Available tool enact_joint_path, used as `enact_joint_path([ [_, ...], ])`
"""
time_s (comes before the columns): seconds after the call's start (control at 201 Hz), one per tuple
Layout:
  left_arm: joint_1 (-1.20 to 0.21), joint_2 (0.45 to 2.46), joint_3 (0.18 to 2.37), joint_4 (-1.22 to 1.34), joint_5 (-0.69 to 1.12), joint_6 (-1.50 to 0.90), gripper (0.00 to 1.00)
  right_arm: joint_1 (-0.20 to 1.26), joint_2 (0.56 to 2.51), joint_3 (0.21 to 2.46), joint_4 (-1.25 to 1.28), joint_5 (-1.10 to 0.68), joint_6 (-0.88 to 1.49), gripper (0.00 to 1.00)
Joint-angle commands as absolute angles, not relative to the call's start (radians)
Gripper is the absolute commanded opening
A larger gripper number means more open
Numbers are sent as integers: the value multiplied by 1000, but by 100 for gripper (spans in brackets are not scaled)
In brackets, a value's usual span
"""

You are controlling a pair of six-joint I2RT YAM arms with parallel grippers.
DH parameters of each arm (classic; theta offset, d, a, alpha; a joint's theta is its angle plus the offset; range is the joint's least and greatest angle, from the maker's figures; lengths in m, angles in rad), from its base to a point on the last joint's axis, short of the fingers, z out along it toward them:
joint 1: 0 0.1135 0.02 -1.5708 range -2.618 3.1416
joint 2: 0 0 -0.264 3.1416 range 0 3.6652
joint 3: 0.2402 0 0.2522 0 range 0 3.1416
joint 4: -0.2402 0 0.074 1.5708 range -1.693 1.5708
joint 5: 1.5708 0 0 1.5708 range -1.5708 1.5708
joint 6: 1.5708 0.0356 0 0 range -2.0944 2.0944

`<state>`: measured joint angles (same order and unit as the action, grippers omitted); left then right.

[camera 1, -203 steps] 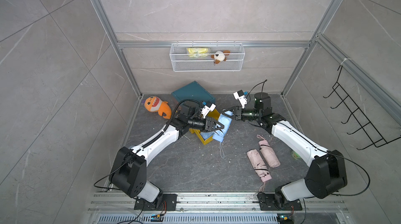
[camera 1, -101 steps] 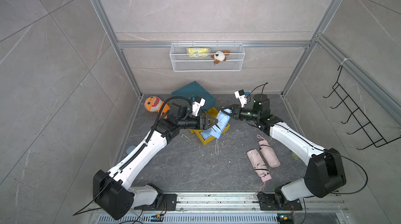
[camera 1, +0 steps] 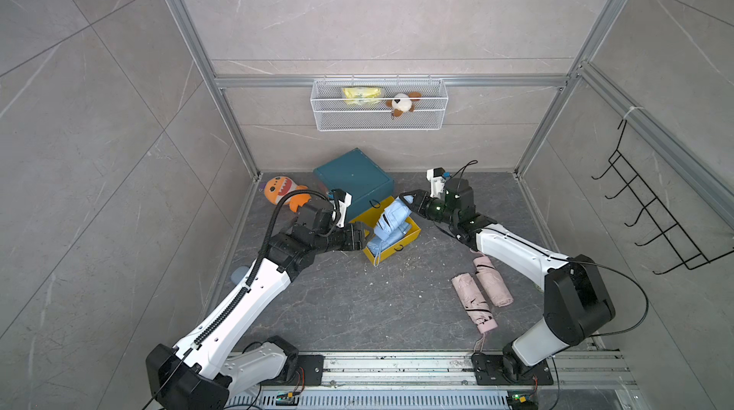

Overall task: Place the umbrella in the drawer by color
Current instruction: Place the umbrella in the drawer.

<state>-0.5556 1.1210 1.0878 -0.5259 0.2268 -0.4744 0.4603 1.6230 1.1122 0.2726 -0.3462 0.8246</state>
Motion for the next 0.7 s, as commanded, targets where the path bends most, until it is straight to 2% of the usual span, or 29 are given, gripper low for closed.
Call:
enact_joint_path([
  [0.0, -551, 1113, 1076, -510, 195, -449, 71, 480, 1650, 1111, 398, -229, 854, 20],
  [0.697, -551, 1125, 1032, -471, 202, -456, 71, 567, 1820, 1189, 442, -132, 893, 21],
])
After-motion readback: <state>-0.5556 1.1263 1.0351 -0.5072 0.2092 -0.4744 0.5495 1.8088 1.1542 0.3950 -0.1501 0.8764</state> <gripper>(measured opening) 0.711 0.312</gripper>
